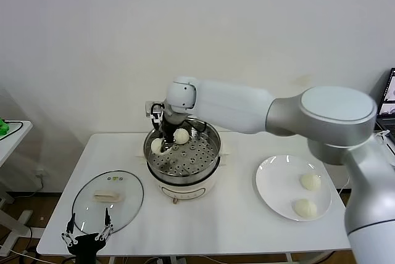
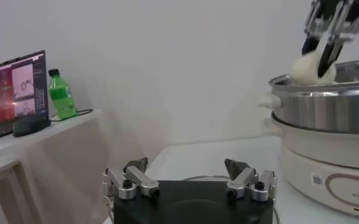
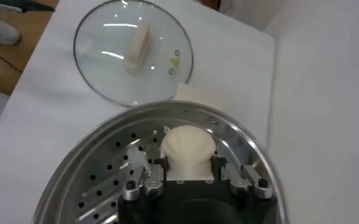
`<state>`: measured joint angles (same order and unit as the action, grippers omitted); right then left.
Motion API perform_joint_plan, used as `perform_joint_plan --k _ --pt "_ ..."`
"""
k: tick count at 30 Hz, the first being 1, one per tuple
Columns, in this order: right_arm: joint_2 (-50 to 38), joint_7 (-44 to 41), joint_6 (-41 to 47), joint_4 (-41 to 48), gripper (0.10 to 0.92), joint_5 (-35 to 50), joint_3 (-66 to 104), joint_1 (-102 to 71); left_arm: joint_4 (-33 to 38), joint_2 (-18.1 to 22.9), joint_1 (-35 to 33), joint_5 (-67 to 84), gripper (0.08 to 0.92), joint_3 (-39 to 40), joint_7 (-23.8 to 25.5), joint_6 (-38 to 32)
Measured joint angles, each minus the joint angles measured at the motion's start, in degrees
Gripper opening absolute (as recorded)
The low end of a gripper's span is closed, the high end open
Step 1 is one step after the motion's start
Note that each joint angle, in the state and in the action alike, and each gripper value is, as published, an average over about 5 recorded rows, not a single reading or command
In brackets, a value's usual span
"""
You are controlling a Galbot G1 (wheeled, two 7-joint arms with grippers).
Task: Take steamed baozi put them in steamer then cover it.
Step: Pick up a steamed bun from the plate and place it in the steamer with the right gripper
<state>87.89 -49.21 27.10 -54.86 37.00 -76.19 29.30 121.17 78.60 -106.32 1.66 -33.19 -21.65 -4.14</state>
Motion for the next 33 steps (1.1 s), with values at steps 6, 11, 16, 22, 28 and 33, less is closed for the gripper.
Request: perform_joint_plan --k 6,11,16,22,28,33 --pt "0.98 0.02 0.16 2.03 0.475 -1.05 0.18 -1.63 0.02 -0.1 -0.14 -0.02 0.823 -0.09 -0.04 -0.25" --pt "1.57 0.01 0.07 3.33 0.475 -1.86 0.37 -2.8 0.0 -0.32 -0.03 0.02 0.823 -0.16 -0.05 -0.28" --pt "1.81 0.05 -0.26 4.37 0.483 -2.6 0.54 -3.54 -0.06 -0.45 0.0 0.09 0.823 -0.18 -0.05 -0.32" --pt "1.99 0.23 -0.59 4.86 0.618 -3.1 0.89 -3.89 -0.08 -0.37 0.06 0.09 0.823 0.02 -0.05 -0.35" --pt "1.62 0.29 -0.61 4.44 0.78 -3.55 0.98 -3.51 -0.07 -0.34 -0.02 0.03 0.823 0.07 -0.05 -0.34" --pt "0.58 0.38 -0.61 3.08 0.821 -4.08 0.74 -2.37 0.15 -0.27 -0.08 -0.02 0.823 0.17 -0.04 -0.21"
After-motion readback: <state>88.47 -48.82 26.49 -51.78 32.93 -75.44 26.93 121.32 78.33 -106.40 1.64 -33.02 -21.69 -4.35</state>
